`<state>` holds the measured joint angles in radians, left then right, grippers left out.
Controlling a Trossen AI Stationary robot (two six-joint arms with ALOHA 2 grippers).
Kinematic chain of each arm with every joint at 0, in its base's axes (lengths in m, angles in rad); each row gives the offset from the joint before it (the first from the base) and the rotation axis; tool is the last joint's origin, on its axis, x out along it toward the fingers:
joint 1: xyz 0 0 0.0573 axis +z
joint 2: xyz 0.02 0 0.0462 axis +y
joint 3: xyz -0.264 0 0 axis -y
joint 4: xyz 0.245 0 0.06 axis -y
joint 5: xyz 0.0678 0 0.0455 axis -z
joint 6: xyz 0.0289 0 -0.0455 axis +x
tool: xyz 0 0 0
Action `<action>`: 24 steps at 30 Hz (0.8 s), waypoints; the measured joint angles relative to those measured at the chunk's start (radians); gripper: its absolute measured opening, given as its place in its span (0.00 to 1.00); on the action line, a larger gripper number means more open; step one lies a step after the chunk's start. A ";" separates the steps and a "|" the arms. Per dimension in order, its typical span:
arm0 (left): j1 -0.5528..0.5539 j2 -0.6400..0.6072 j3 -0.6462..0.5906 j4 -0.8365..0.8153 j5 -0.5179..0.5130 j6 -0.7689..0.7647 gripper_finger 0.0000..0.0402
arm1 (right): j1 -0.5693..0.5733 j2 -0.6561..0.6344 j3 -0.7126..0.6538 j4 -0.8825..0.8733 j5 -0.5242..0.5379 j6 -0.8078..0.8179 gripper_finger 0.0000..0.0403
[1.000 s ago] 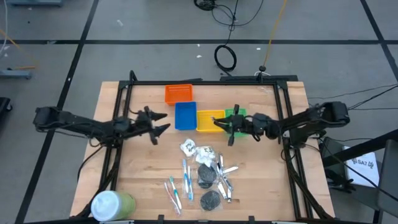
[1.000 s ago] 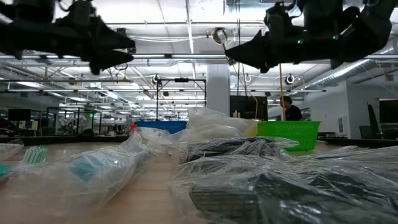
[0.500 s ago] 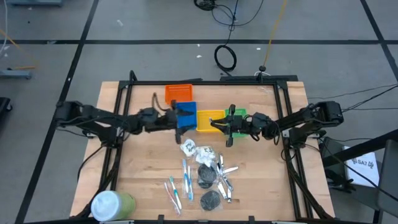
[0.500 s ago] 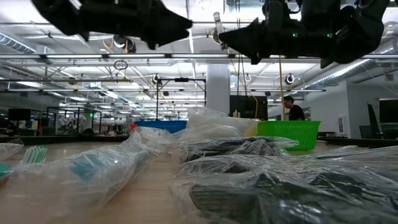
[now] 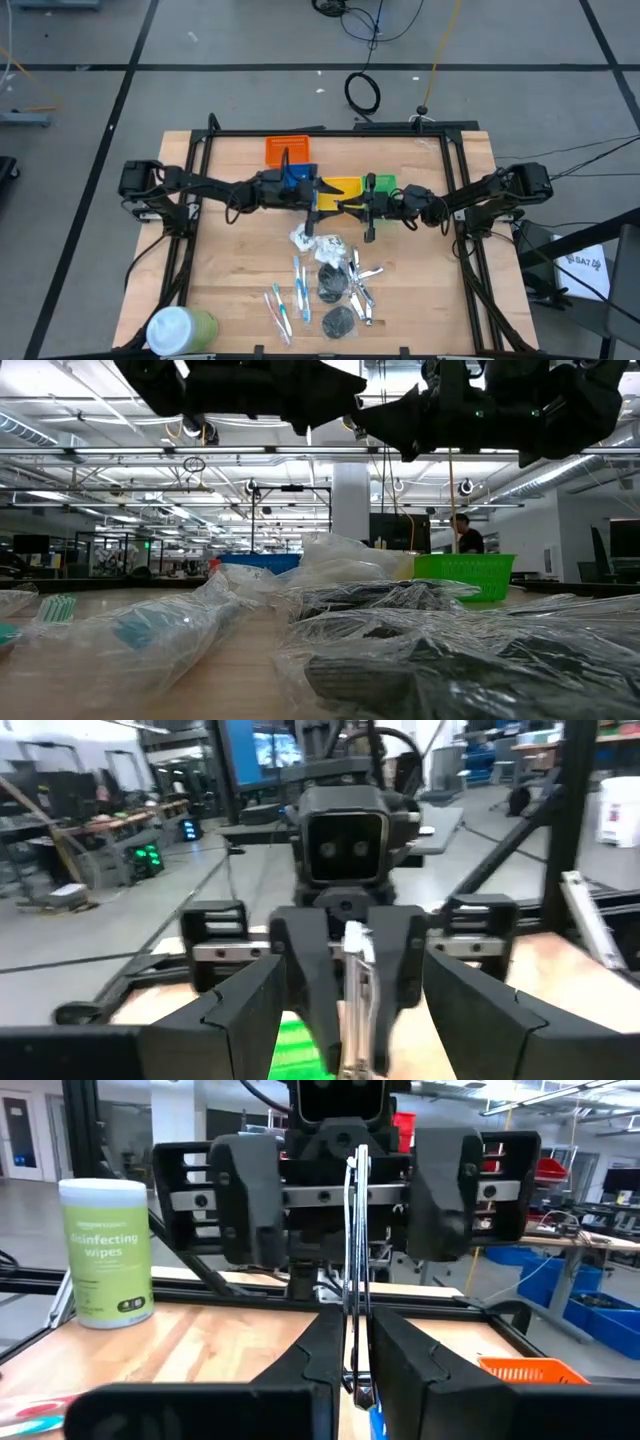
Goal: Pick & Place Travel size toiletries
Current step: Put the nail cutter into the orange basket
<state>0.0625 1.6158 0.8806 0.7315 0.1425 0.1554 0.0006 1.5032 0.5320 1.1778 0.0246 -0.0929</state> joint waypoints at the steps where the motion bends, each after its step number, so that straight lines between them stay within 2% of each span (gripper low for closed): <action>1: 0.003 0.000 0.000 0.000 0.000 0.000 0.58 | 0.001 0.000 0.000 -0.002 0.000 -0.001 0.07; 5: 0.011 -0.010 0.000 0.000 -0.001 -0.003 0.57 | 0.001 0.000 0.000 0.000 0.002 -0.003 0.07; 8: 0.010 -0.018 -0.001 -0.007 -0.001 -0.003 0.50 | 0.001 0.000 0.000 0.000 0.004 -0.009 0.07; 12: 0.011 -0.023 -0.001 -0.001 0.044 -0.004 0.31 | 0.001 0.000 0.000 0.001 0.004 -0.009 0.07; 16: 0.011 -0.022 -0.001 -0.024 0.082 0.007 0.07 | 0.001 -0.001 0.000 0.010 0.001 -0.009 0.07; 17: 0.011 -0.022 -0.001 -0.033 0.090 0.008 0.04 | 0.001 -0.001 0.000 0.007 0.003 -0.008 0.07; 21: 0.014 -0.023 -0.001 -0.040 0.090 -0.002 0.04 | 0.000 0.000 -0.001 0.006 0.005 -0.005 0.08; 24: 0.016 -0.038 -0.001 -0.063 0.083 0.004 0.02 | 0.001 0.000 -0.001 -0.002 0.020 -0.002 0.16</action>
<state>0.0782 1.5779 0.8799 0.6684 0.2254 0.1594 0.0014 1.5028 0.5314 1.1755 0.0442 -0.0949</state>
